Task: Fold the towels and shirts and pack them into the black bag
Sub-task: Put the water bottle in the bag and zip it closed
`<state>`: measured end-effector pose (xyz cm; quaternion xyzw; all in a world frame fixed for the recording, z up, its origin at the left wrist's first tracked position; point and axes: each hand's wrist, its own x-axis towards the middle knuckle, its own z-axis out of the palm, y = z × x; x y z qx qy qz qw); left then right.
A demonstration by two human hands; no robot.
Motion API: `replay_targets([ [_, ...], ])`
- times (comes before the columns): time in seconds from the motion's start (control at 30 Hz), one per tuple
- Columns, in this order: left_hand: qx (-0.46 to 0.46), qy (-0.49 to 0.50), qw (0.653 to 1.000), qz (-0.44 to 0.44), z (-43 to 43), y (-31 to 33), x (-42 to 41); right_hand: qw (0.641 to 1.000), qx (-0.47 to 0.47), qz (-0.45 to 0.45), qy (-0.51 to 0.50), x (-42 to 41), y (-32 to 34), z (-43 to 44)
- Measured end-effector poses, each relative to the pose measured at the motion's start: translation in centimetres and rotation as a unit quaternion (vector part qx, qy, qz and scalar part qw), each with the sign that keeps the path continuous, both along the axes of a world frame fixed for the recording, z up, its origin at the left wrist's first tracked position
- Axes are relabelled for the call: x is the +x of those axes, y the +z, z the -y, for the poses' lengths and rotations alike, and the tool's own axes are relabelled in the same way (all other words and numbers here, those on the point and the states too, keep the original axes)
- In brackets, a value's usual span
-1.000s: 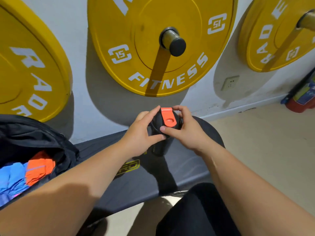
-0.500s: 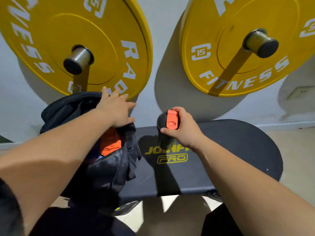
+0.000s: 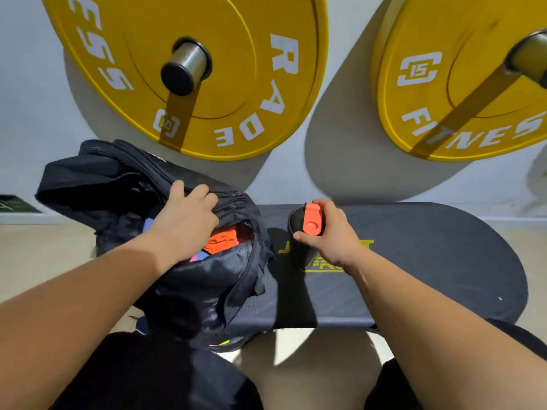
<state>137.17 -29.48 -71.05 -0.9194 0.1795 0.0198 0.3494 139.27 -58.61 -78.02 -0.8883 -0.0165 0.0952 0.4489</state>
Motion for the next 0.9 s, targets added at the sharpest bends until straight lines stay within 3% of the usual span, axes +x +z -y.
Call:
replay_targets([
  [0.1, -0.018, 0.042, 0.999, -0.019, -0.8, -1.9, -1.9, 1.000, -0.006, 0.000, 0.009, 0.2, 0.0, -0.2],
  [0.3, -0.263, 0.143, 0.950, -0.089, 2.1, -1.5, 0.9, 1.000, -0.007, -0.007, 0.006, 0.2, 0.2, -0.4],
  [0.5, -0.301, 0.113, 0.924, -0.206, 4.4, -2.1, 2.6, 1.000, 0.002, 0.005, -0.003, -0.4, -0.2, 0.2],
  [0.6, -0.300, 0.089, 0.934, -0.174, 4.0, -3.2, 2.0, 0.999, 0.015, 0.014, -0.031, -0.4, -0.5, 0.9],
  [0.73, -0.328, 0.052, 0.939, -0.084, 2.5, -5.1, 0.1, 0.992, 0.101, 0.019, -0.077, 0.5, 0.8, 1.2],
  [0.9, -0.365, 0.074, 0.923, -0.096, 1.6, -7.3, -1.5, 0.983, 0.175, 0.048, -0.035, 2.8, 6.1, -0.2],
])
